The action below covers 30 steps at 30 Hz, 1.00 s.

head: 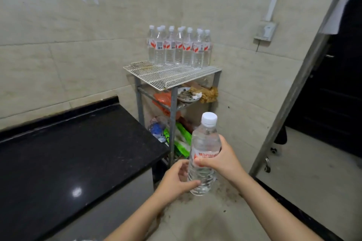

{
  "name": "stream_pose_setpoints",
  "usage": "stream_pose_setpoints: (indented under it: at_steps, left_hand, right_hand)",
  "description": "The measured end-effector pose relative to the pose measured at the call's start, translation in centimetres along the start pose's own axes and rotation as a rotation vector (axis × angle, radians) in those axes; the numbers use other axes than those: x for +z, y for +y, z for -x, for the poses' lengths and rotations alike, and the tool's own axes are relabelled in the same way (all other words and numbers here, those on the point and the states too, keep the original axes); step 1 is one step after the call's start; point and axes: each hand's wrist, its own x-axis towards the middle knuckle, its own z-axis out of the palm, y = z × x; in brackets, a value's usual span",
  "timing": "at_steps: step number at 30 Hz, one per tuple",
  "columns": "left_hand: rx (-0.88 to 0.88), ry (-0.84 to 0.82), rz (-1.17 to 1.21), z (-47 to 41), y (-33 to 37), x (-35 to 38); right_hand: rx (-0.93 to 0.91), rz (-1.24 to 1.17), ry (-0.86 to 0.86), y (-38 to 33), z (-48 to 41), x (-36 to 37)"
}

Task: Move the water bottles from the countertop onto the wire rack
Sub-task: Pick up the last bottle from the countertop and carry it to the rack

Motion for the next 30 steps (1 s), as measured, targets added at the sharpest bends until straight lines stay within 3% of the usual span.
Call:
stream_pose_setpoints:
  at_steps: [7,14,19,30]
  left_hand:
    - [0.119,0.116,-0.026,-11.9,3.4,-2.3]
    - [0.233,0.268,-0.049,-26.1,7.7,-8.2]
    - [0.273,0.290,-0.189,-34.9,11.5,-12.5]
    - [0.049,0.477,-0.329,-53.2,10.7,-15.5]
  right_hand:
    - [-0.091,-0.034,0.040,-2.6,-12.0,-3.4]
    - [-0.192,-0.023,-0.022,-7.5,-27.3,-5.1]
    - [-0.244,-0.049,0.009,-9.9,-37.1,-6.4]
    - [-0.143,-0.192,-0.107,-7.6,-58.4,-6.4]
